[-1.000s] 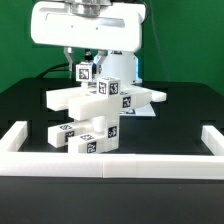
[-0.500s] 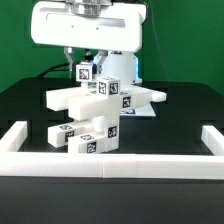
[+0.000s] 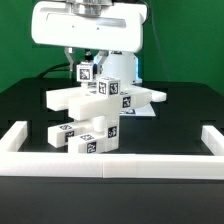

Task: Assemble chair

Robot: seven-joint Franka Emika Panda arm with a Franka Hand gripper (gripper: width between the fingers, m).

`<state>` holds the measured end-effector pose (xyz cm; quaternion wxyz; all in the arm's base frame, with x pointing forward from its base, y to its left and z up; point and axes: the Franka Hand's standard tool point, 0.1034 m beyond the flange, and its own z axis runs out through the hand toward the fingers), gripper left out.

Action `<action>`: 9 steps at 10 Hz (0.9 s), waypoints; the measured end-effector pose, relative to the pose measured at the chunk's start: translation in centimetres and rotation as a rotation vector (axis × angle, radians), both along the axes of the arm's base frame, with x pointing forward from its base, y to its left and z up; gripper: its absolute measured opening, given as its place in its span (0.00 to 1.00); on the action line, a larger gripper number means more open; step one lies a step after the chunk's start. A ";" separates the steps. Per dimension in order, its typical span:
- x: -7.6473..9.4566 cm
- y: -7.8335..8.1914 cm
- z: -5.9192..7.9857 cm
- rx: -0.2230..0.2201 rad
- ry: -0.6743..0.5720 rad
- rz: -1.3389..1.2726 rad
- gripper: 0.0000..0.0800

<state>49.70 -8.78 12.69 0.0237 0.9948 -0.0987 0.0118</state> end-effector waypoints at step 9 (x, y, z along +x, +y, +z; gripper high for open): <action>-0.4 -0.5 -0.9 -0.015 0.021 0.005 0.36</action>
Offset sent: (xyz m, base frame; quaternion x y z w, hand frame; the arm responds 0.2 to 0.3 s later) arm 0.0039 -0.0025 -0.0100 0.0027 0.0015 -0.0235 0.9997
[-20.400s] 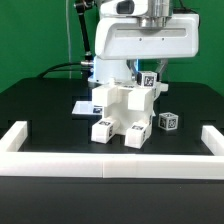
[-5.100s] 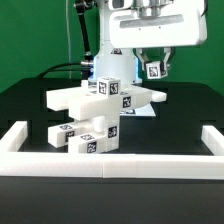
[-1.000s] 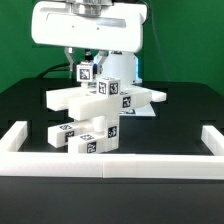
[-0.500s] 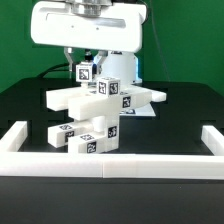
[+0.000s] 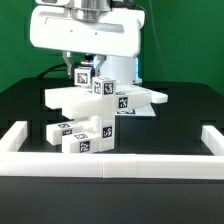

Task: Assemble chair

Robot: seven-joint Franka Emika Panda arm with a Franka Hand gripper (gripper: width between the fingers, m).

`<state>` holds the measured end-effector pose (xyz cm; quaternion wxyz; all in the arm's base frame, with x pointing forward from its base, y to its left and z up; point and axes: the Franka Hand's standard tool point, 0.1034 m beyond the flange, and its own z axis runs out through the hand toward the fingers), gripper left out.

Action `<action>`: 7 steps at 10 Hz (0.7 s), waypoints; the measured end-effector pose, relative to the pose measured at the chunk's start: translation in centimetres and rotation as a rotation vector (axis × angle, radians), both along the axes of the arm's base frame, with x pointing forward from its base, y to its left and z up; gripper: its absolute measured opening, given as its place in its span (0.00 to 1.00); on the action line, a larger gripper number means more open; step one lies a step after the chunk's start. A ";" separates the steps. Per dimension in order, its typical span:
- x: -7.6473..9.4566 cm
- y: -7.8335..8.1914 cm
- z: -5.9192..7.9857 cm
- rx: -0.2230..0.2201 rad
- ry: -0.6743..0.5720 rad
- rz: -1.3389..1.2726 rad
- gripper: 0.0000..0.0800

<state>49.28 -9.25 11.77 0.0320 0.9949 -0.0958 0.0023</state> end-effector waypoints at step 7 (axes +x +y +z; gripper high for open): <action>0.0 -0.1 0.0 0.000 0.000 -0.002 0.36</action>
Offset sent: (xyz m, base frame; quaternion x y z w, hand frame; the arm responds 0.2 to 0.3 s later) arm 0.0000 0.0000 0.0000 0.0000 0.0000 0.0000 1.0000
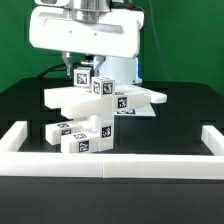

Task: Assemble chair

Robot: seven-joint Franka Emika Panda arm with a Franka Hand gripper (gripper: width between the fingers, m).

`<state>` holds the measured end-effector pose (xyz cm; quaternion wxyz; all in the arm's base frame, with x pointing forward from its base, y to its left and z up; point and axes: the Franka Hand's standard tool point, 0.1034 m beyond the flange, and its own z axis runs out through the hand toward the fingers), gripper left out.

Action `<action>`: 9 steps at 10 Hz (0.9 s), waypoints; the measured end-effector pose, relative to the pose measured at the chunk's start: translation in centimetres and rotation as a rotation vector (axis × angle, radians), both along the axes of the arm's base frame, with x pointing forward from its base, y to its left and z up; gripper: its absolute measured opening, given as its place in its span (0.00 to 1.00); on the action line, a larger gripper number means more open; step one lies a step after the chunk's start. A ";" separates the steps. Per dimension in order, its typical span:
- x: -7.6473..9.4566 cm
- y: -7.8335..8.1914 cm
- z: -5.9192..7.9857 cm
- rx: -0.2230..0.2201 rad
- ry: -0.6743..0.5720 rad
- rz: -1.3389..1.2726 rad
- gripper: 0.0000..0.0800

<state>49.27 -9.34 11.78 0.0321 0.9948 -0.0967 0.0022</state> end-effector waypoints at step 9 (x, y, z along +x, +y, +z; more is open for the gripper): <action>0.0 0.1 0.0 0.003 -0.013 -0.198 0.36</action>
Offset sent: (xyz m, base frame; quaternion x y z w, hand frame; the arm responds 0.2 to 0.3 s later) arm 0.0000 0.0000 0.0000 0.0000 0.0000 0.0000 1.0000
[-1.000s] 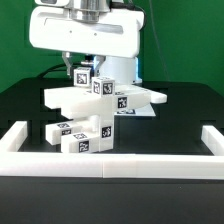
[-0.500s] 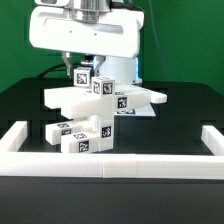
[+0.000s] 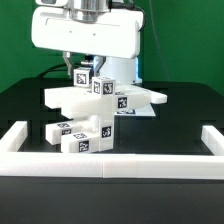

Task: Assemble chair

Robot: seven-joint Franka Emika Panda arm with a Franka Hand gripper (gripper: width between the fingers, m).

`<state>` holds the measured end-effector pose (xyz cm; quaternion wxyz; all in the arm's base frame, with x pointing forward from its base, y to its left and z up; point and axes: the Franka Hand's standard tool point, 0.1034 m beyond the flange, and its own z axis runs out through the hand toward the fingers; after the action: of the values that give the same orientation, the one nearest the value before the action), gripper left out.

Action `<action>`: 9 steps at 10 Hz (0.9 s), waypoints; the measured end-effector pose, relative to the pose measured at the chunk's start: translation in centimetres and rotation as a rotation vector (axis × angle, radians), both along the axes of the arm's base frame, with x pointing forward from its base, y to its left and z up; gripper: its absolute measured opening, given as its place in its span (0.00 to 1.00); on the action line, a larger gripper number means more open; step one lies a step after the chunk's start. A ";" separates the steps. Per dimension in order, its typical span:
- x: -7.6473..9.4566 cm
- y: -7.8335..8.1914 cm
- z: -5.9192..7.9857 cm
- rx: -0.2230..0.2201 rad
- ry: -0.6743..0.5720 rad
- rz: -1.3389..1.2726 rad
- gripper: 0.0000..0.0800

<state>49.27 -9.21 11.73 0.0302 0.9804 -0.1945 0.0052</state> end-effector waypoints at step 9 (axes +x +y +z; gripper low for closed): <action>0.1 0.4 0.0 0.023 -0.037 -0.580 0.36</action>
Offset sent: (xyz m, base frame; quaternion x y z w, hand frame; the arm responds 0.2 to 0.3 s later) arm 0.0000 0.0000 0.0000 0.0000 0.0000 0.1938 0.9810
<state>49.35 -8.82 11.69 0.0158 0.8838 -0.4675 0.0122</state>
